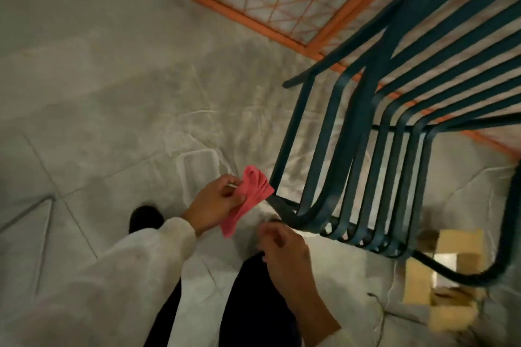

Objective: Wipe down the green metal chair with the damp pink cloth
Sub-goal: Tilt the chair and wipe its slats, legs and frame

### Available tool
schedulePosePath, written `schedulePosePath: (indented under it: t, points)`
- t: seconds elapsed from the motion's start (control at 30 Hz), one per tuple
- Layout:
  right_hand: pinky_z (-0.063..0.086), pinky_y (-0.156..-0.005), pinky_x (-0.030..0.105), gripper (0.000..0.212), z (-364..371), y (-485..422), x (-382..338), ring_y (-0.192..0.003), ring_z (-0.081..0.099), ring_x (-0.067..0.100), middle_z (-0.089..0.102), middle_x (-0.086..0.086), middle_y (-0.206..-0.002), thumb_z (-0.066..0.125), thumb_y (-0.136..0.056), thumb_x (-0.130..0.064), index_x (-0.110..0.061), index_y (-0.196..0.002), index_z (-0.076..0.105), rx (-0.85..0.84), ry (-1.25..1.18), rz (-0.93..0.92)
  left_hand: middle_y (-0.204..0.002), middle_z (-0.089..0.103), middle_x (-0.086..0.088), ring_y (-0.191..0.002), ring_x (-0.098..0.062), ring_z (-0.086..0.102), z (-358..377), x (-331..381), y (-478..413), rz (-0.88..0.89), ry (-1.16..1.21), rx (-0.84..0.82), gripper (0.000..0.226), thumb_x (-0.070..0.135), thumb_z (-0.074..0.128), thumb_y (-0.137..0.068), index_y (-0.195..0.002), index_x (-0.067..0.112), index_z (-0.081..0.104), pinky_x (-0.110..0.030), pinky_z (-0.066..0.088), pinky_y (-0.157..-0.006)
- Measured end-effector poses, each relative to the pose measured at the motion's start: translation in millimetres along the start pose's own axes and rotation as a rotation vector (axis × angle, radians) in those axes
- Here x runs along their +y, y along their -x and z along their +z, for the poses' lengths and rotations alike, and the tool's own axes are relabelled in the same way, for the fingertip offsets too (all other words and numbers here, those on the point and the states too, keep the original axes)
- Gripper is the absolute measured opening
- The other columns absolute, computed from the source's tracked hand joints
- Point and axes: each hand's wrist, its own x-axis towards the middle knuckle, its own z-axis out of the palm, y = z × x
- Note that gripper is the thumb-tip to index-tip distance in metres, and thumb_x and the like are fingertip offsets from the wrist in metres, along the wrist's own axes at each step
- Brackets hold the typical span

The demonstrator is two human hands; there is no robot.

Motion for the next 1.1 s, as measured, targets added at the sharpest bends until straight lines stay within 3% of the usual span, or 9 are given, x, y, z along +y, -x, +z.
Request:
schedulePosePath:
  t: [0.07,0.13,0.23,0.33,0.47,0.7,0.8,0.93,1.1]
  points:
    - [0.057,-0.086,0.040,0.032,26,-8,13,-0.090,0.069,0.025,0.072,0.007,-0.094,0.052,-0.092,-0.006,-0.027,-0.078,0.071,0.004,-0.378,0.338,-0.091,0.074,0.005,-0.087,-0.015,0.070,-1,5,-2,0.064,-0.096,-0.060,0.023,0.029,0.074,-0.074,-0.087,0.045,0.062,-0.040,0.054,-0.086]
    - [0.059,-0.075,0.038,0.023,36,-14,25,-0.090,0.070,0.031,0.072,0.014,-0.096,0.048,-0.095,-0.004,-0.016,-0.094,0.068,0.102,-0.723,0.579,-0.101,0.070,0.008,-0.097,-0.013,0.067,11,7,-10,0.120,-0.193,-0.139,0.027,0.020,0.071,-0.085,-0.091,0.043,0.059,-0.035,0.053,-0.092]
    - [0.057,-0.074,0.032,0.020,38,-20,36,-0.090,0.070,0.027,0.072,0.011,-0.098,0.045,-0.099,-0.007,-0.012,-0.104,0.064,0.162,-0.904,0.663,-0.108,0.066,0.014,-0.103,-0.006,0.063,37,13,-18,0.199,-0.223,-0.229,0.018,0.027,0.064,-0.091,-0.104,0.038,0.059,-0.023,0.051,-0.090]
    - [0.057,-0.081,0.034,0.020,39,-34,51,-0.091,0.070,0.024,0.073,0.006,-0.099,0.049,-0.098,-0.008,-0.016,-0.106,0.064,0.206,-0.969,0.619,-0.106,0.067,0.014,-0.099,-0.003,0.063,65,14,-29,0.258,-0.285,-0.280,0.024,0.037,0.056,-0.095,-0.117,0.031,0.062,-0.016,0.050,-0.083]
    - [0.055,-0.092,0.042,0.027,43,-50,70,-0.099,0.069,0.025,0.070,0.002,-0.110,0.049,-0.097,-0.004,-0.022,-0.114,0.059,0.227,-1.174,0.511,-0.098,0.069,0.010,-0.088,-0.005,0.065,80,5,-55,0.250,-0.410,-0.256,0.024,0.035,0.054,-0.096,-0.114,0.026,0.067,-0.015,0.051,-0.076]
    - [0.053,-0.093,0.042,0.038,49,-73,80,-0.108,0.064,0.030,0.061,0.007,-0.130,0.039,-0.097,0.006,-0.018,-0.119,0.059,0.189,-1.322,0.348,-0.091,0.071,0.001,-0.084,-0.016,0.067,81,-8,-100,0.270,-0.624,-0.224,0.019,0.025,0.059,-0.095,-0.106,0.017,0.072,-0.037,0.055,-0.089]
    - [0.051,-0.097,0.042,0.044,50,-73,82,-0.108,0.065,0.027,0.063,0.004,-0.128,0.041,-0.092,0.012,-0.022,-0.111,0.062,0.150,-1.354,0.327,-0.092,0.072,0.005,-0.087,-0.012,0.068,76,-8,-87,0.250,-0.566,-0.263,0.018,0.023,0.059,-0.095,-0.105,0.020,0.073,-0.031,0.054,-0.088]
    - [0.051,-0.096,0.042,0.041,42,-67,75,-0.098,0.070,0.026,0.069,0.012,-0.116,0.042,-0.086,0.016,-0.005,-0.114,0.063,0.122,-1.451,0.304,-0.098,0.071,0.013,-0.092,-0.001,0.066,73,7,-56,0.297,-0.514,-0.315,0.017,0.023,0.061,-0.093,-0.107,0.028,0.071,-0.009,0.048,-0.077]
    - [0.053,-0.094,0.044,0.037,30,-66,75,-0.099,0.070,0.032,0.068,0.017,-0.116,0.045,-0.085,0.015,0.004,-0.117,0.060,0.092,-1.478,0.361,-0.096,0.073,0.009,-0.090,-0.007,0.069,80,13,-53,0.276,-0.489,-0.315,0.020,0.028,0.059,-0.094,-0.108,0.025,0.073,-0.022,0.053,-0.084]
